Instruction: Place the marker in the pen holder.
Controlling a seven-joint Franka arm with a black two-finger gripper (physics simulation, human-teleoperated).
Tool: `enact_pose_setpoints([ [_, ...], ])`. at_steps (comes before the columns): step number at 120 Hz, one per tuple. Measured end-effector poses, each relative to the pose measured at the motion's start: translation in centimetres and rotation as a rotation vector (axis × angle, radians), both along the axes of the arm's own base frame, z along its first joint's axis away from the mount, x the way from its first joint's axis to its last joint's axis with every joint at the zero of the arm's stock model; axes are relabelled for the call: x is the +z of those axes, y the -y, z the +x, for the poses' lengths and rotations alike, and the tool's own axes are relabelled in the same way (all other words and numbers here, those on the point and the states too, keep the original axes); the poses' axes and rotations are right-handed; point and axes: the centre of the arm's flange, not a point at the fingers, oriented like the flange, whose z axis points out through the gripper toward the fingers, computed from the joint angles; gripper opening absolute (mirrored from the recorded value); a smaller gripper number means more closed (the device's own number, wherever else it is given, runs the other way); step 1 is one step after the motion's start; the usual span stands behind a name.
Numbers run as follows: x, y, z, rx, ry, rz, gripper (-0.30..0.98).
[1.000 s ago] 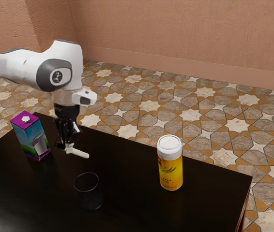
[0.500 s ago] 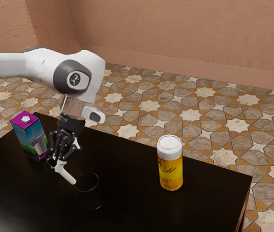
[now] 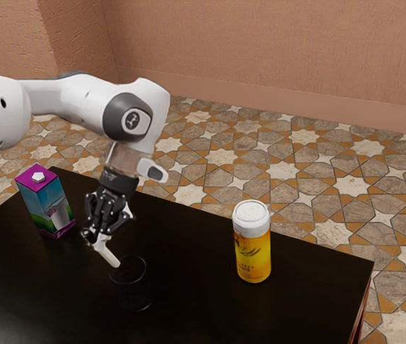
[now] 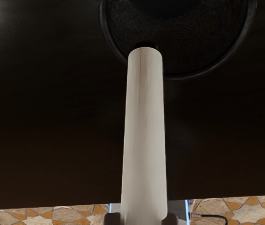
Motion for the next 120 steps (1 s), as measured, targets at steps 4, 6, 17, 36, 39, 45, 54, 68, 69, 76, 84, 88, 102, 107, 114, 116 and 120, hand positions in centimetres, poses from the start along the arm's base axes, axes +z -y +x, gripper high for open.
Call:
enact_pose_setpoints([
  [4,-0.3,-0.2,0.2,0.005,-0.004,0.002,-0.1],
  [6,-0.5,-0.2,0.2,0.008,-0.006,0.004,-0.1],
  [17,-1.0,-0.1,1.0,0.01,-0.004,0.01,-0.1],
  [36,-2.2,0.5,2.0,0.009,-0.012,0.014,-0.1],
  [39,-2.4,0.5,2.1,0.009,-0.014,0.014,-0.1],
  [45,-3.0,0.6,2.2,0.01,-0.019,0.012,-0.1],
  [54,-4.1,0.8,2.4,0.009,-0.031,0.012,-0.1],
  [68,-5.0,1.0,2.6,0.009,-0.037,-0.003,0.13],
  [69,-5.0,1.0,2.6,0.009,-0.037,-0.004,0.15],
  [76,-5.2,1.1,2.6,0.008,-0.037,-0.011,0.27],
  [84,-5.1,1.2,2.7,0.006,-0.035,-0.019,0.38],
  [88,-5.1,1.1,2.7,0.005,-0.033,-0.023,0.43],
  [102,5.0,0.4,5.4,-0.013,0.185,-0.08,0.54],
  [107,11.4,-0.6,5.0,-0.026,0.324,-0.121,0.56],
  [114,18.4,-3.2,3.0,-0.032,0.487,-0.137,0.59],
  [116,20.0,-4.0,2.3,-0.031,0.526,-0.129,0.6],
  [120,22.4,-5.5,1.5,-0.022,0.589,-0.105,0.61],
])
